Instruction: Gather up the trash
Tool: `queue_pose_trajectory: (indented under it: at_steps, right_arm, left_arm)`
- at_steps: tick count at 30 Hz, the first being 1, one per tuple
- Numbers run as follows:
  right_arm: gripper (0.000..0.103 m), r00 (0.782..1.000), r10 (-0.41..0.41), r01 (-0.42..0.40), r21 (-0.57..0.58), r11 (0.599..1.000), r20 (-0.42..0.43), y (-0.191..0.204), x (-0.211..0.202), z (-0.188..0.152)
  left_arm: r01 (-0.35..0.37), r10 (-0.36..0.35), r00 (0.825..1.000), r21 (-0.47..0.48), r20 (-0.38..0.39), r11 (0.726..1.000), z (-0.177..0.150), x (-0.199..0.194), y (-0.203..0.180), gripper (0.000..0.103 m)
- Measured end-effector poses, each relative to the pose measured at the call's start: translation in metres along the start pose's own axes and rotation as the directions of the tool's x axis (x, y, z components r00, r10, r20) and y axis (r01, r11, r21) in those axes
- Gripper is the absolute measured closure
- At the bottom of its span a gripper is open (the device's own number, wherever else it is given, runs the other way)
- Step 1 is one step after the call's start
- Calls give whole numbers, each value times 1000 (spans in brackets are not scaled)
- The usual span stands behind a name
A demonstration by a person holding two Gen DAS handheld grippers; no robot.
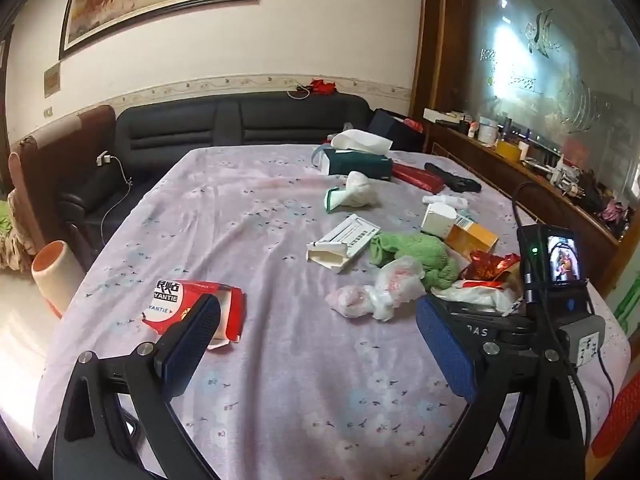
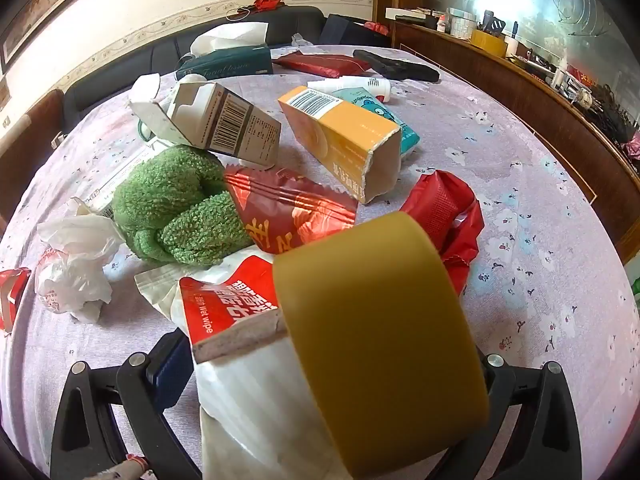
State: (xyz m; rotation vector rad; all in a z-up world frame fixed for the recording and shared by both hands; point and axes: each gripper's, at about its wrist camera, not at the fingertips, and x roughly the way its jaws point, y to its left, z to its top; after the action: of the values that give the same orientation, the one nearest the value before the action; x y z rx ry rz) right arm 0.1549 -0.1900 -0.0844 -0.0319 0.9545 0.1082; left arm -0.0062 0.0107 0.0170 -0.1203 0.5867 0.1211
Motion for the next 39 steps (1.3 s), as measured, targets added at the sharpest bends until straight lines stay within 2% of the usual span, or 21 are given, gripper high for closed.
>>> queue_pose_trajectory:
  at_steps: [9,15,19,21,24,29,32,35,39]
  right_arm:
    - [0,1000,-1,1,0,1000,1,0,0,0]
    - [0,1000,-3,3,8,1000,-1,-1,0,-1]
    - [1,994,58,-62,-43,997,-91,-9,-4,0]
    - [1,995,71,-69,27,997,-72,-24,-20,-13]
    - [1,992,124,-125,53,991,13,-42,-68,-30]
    - [1,976,114,-123,40,992,187,-55,-157,-63]
    - [1,956,79,-97,51,994,281,-62,-207,-87]
    - [1,932,96,-125,59,990,349,-60,-244,-102]
    - [0,898,78,-107,43,993,433,-60,-281,-111]
  left_arm:
    - [3,-3,1000,2,-5,1000,2,-13,-2,6]
    - [-41,39,999,50,33,998,2,-26,-15,5]
    - [-36,34,999,61,27,997,2,-36,-17,5]
    - [-42,40,999,67,30,997,1,-41,-18,5]
    - [-37,35,999,57,27,998,0,-50,-20,5]
    - [-32,29,999,54,45,998,0,-70,-29,5]
    - [-29,26,998,54,54,998,1,-86,-33,5]
    - [-25,21,997,50,68,998,2,-104,-36,5]
    - [-27,23,996,46,87,999,3,-127,-37,5]
